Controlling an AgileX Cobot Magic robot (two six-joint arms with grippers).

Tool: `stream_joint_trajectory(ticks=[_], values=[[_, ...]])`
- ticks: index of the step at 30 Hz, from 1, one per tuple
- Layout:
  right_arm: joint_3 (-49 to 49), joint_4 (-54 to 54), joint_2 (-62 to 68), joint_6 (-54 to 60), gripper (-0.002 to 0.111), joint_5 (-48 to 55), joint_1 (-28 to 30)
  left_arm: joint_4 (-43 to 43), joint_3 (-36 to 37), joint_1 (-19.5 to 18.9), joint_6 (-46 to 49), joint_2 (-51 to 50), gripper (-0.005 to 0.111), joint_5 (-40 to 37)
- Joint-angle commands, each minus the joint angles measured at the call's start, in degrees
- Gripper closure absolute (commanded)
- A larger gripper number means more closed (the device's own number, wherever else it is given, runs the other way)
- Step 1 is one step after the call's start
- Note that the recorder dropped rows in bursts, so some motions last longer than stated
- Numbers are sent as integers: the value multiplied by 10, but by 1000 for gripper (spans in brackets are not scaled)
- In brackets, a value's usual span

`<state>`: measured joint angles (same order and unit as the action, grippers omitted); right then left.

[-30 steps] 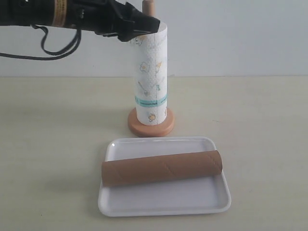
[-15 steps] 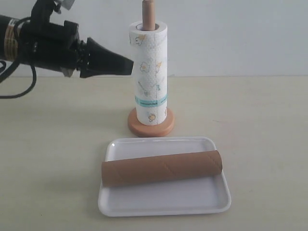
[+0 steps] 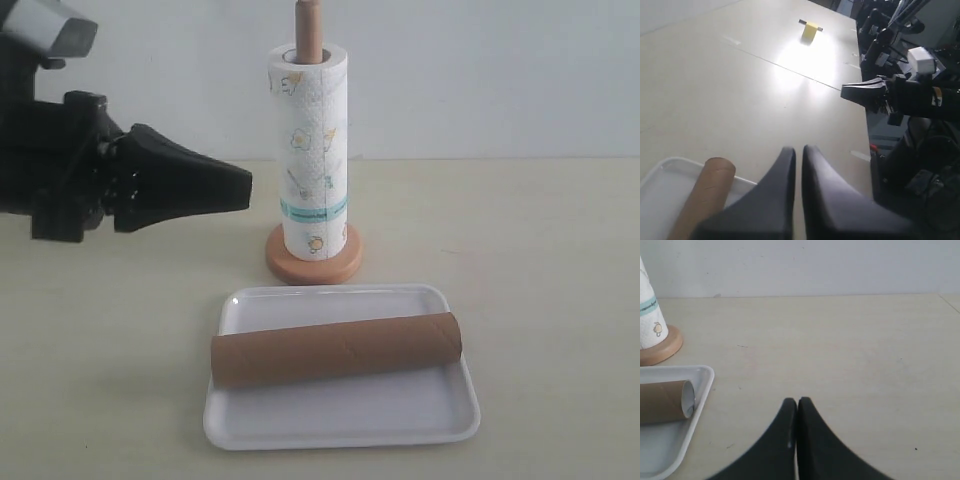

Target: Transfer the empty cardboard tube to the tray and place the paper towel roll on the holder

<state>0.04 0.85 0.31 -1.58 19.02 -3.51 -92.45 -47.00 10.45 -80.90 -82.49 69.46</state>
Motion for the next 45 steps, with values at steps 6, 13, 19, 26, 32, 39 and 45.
stream_joint_trajectory(ticks=[6, 13, 19, 26, 32, 39, 45], values=[[0, 1, -3, 3, 108, -3, 2, 36, 163, -2, 4, 128, 103, 5], [0, 1, -3, 3, 108, -3, 2, 28, 208, -2, 4, 153, 103, 5], [0, 1, -3, 3, 108, -3, 2, 26, 208, -2, 4, 153, 103, 5], [0, 1, -3, 3, 108, -3, 2, -16, 169, -47, -24, 161, 103, 5], [0, 1, -3, 3, 108, -3, 2, -17, 165, -66, -31, 305, 103, -87], [0, 1, -3, 3, 108, -3, 2, -27, 219, -66, -131, 552, 103, -324], [0, 1, -3, 3, 108, -3, 2, -24, 297, -66, -286, 669, 103, -528]])
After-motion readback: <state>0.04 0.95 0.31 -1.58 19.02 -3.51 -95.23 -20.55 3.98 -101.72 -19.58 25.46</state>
